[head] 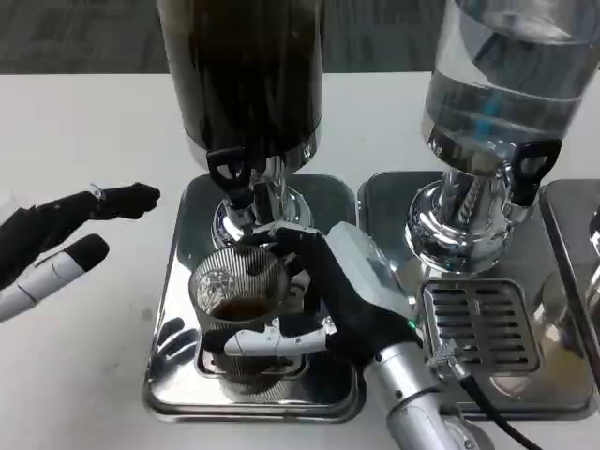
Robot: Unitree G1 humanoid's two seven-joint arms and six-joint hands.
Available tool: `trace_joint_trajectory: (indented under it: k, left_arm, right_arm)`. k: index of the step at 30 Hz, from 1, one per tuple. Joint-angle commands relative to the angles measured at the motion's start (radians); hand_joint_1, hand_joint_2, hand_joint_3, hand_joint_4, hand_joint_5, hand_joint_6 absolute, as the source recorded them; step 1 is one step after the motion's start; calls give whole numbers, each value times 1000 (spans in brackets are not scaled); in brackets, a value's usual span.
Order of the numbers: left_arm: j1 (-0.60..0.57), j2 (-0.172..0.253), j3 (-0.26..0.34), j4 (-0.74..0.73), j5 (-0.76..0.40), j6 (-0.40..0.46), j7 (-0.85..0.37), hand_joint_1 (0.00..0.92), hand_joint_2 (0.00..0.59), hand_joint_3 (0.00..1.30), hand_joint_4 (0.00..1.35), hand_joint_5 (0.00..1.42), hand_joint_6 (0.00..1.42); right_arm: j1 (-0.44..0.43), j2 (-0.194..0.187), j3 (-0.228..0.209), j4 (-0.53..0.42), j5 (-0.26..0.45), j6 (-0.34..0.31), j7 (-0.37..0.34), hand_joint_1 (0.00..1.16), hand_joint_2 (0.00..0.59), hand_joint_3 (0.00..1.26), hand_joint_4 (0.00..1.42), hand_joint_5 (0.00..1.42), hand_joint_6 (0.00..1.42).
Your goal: Grasp the cup under the faucet to collect the drink, then remove the cup.
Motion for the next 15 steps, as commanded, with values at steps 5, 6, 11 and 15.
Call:
trace_joint_trajectory:
  k: [5, 6, 11, 15]
  left_arm:
    - [1, -7, -3, 9, -8, -2, 15, 0, 92, 278, 239, 223, 172]
    - [0, -8, -4, 9, -8, -2, 16, 0, 92, 278, 238, 223, 172]
    - [-2, -10, -9, 11, -8, -2, 15, 0, 95, 277, 237, 225, 173]
    - [-7, -12, -14, 16, -10, -3, 13, 0, 94, 277, 236, 226, 174]
  right_arm:
    - [20, -10, -9, -66, -20, -24, -38, 973, 169, 499, 611, 799, 1120]
    - [23, -11, -12, -71, -18, -24, -36, 955, 173, 499, 611, 799, 1119]
    - [45, -20, -17, -106, -32, -14, -32, 870, 167, 511, 611, 807, 1134]
    - [60, -24, -28, -134, -32, -1, -22, 805, 149, 514, 627, 812, 1135]
